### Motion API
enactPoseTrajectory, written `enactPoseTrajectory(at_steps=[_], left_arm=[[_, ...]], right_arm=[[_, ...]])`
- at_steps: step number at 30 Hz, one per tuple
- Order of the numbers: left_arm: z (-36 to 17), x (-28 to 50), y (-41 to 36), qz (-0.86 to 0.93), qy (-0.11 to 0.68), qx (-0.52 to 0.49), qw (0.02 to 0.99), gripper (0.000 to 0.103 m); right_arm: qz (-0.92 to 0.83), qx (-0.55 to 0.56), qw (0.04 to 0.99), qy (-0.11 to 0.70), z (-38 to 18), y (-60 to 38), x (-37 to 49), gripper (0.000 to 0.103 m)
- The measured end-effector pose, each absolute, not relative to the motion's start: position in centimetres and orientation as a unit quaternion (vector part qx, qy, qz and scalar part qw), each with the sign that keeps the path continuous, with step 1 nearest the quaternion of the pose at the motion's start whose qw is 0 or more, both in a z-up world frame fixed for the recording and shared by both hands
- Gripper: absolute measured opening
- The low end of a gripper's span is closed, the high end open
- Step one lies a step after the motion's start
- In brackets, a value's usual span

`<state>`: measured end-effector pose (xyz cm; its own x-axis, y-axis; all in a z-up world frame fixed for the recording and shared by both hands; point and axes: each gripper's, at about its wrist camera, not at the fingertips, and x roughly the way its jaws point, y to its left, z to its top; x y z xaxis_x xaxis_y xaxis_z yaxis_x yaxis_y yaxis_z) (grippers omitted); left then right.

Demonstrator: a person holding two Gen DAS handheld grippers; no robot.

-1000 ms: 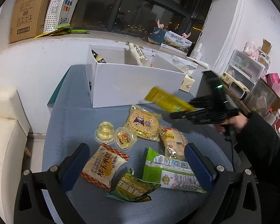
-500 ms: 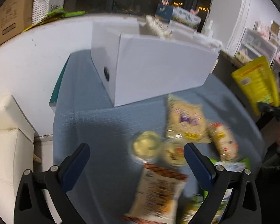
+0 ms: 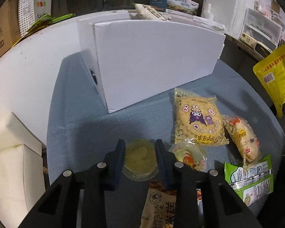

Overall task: Organize snacks
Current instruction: 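Grasp and lift the yellow bag with the right tool while the left tool reaches a clear cup, then carry the yellow bag and clear cup over the white box and open both tools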

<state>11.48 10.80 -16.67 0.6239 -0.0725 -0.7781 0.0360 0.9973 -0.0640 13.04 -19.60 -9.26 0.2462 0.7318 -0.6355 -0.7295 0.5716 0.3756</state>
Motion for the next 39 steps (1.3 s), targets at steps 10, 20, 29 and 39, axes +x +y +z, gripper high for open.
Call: enactPoseTrajectory(at_steps=[10, 20, 29, 39], left_arm=[[-10.8, 7.6, 11.0, -0.033, 0.349, -0.050, 0.935, 0.035], [0.3, 11.6, 10.1, -0.054, 0.235, -0.069, 0.968, 0.035], [0.4, 23.8, 11.3, -0.016, 0.268, -0.067, 0.961, 0.035], [-3.8, 27.5, 12.4, 0.028, 0.336, -0.084, 0.938, 0.081]], right_arm=[[0.463, 0.007, 0.792, 0.398, -8.8, -19.2, 13.2, 0.028], [0.448, 0.002, 0.829, 0.335, -2.5, -17.0, 16.4, 0.028], [0.369, -0.010, 0.868, 0.332, 1.1, -10.8, 26.5, 0.028], [0.319, -0.032, 0.863, 0.390, -3.2, -7.7, 32.8, 0.035]])
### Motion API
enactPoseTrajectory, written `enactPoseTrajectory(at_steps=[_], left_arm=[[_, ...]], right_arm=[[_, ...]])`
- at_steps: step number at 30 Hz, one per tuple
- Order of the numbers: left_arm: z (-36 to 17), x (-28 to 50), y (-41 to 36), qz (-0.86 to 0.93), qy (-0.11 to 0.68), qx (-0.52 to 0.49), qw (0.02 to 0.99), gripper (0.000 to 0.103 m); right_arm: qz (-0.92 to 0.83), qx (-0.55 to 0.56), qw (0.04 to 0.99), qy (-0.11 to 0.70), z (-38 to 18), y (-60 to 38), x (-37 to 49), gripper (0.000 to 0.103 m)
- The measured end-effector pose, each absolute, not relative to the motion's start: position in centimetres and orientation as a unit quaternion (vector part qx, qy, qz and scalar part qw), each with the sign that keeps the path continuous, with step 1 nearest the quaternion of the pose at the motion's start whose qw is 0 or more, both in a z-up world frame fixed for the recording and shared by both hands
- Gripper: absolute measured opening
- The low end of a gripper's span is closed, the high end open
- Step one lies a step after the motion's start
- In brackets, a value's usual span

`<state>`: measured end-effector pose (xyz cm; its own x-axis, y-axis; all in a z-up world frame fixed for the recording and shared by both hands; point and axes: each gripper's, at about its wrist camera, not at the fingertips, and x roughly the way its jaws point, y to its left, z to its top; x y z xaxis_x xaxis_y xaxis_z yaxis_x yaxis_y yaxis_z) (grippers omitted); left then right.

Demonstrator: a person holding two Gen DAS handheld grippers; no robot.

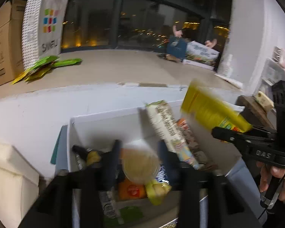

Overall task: Organize snacks
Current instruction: 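Carry the yellow bag and clear cup over the white box and open both tools, then lower both tools back toward the remaining snacks on the table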

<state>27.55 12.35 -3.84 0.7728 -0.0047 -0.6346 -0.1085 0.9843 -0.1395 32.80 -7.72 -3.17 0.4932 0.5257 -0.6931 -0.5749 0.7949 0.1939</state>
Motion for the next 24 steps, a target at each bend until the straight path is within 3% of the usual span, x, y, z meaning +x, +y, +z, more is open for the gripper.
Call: enactPoseTrajectory(at_steps=[1, 2, 3, 12, 24], left_arm=[[-3.7, 27.2, 12.5, 0.035, 0.332, -0.084, 0.939, 0.102], [-3.4, 26.5, 12.6, 0.036, 0.317, -0.086, 0.944, 0.103], [-3.2, 26.2, 12.6, 0.032, 0.317, -0.088, 0.944, 0.103], [0.1, 21.7, 11.3, 0.029, 0.289, -0.071, 0.954, 0.103], [4.3, 9.1, 8.1, 0.024, 0.238, -0.056, 0.969, 0.103]], right_arm=[[0.314, -0.029, 0.867, 0.387, -3.4, -7.8, 32.9, 0.044], [0.311, -0.026, 0.868, 0.385, -3.5, -7.9, 33.2, 0.080], [0.311, -0.020, 0.870, 0.382, -3.5, -8.0, 33.3, 0.103], [0.322, 0.007, 0.888, 0.328, -0.2, -10.4, 30.9, 0.103], [0.383, -0.064, 0.890, 0.239, 4.2, -13.8, 18.9, 0.103]])
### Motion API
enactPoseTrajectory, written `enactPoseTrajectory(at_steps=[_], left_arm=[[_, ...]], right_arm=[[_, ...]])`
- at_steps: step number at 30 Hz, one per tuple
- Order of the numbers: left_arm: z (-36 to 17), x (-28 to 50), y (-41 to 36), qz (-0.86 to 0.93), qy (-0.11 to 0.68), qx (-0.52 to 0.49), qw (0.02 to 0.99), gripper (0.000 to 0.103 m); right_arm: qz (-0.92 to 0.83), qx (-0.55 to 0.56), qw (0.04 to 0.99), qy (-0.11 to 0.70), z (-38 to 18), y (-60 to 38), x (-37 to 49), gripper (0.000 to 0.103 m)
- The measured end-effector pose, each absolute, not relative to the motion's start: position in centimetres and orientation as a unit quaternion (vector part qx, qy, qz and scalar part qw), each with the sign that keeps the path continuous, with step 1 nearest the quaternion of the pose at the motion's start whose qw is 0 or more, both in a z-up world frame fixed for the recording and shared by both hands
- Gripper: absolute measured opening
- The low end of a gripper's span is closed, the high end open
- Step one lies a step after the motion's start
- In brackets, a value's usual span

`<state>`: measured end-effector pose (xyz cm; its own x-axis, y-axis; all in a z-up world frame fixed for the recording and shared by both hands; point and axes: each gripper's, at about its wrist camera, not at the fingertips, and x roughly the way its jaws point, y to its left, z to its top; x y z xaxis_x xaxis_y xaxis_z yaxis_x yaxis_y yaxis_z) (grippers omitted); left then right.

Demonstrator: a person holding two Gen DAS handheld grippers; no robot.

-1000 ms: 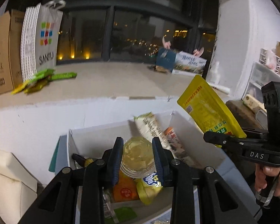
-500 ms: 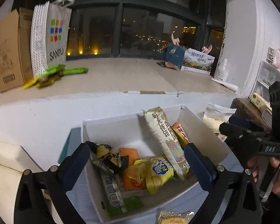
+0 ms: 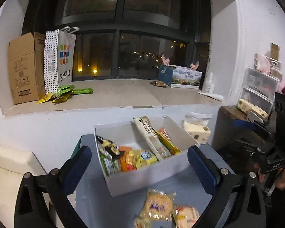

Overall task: Organize snacks
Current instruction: 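Lower both tools back toward the remaining snacks on the table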

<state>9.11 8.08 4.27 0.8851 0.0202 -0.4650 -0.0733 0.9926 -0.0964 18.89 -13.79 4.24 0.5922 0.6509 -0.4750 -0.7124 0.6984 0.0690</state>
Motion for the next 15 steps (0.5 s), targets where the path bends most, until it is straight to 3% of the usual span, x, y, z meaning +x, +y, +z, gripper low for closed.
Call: enactPoseTrajectory(at_steps=[9, 15], left_arm=[[0.9, 0.8, 5.4, 0.008, 0.253, -0.064, 0.965, 0.103], [-1.7, -1.3, 4.1, -0.011, 0.279, -0.068, 0.958, 0.103]], right_arm=[[0.411, -0.109, 0.875, 0.232, 2.0, -17.9, 10.3, 0.103], [0.412, -0.121, 0.857, 0.285, -3.6, -19.1, 6.9, 0.103]])
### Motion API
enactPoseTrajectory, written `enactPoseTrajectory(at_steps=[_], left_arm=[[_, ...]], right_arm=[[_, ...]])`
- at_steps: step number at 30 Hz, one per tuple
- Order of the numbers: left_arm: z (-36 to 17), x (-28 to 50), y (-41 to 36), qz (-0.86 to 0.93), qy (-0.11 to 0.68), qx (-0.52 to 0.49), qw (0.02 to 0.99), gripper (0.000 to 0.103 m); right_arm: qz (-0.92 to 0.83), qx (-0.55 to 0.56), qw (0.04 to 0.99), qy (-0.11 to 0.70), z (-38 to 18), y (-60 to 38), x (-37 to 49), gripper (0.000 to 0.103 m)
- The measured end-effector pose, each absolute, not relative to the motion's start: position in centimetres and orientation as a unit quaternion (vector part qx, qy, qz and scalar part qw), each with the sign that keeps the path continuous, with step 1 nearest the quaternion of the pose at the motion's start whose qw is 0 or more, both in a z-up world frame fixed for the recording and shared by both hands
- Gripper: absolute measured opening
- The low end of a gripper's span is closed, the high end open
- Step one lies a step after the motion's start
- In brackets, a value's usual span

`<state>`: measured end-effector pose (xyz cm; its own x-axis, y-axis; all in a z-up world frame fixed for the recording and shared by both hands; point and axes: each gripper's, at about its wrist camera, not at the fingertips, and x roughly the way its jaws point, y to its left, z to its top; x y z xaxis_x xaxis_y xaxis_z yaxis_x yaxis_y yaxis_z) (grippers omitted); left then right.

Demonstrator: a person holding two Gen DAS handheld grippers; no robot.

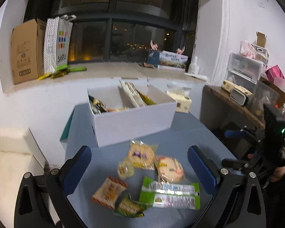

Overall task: Organize snacks
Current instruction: 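Lower both tools back toward the remaining snacks on the table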

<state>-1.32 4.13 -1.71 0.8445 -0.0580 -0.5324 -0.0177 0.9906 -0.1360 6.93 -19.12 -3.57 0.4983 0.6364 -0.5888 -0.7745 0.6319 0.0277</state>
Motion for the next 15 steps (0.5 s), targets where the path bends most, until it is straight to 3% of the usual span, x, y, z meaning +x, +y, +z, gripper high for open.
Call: enactPoseTrajectory(at_steps=[15], left_arm=[[-2.6, -1.7, 6.3, 0.010, 0.279, -0.110, 0.954, 0.103]], right_arm=[[0.454, -0.180, 0.795, 0.361, -10.7, -13.1, 9.3, 0.103]])
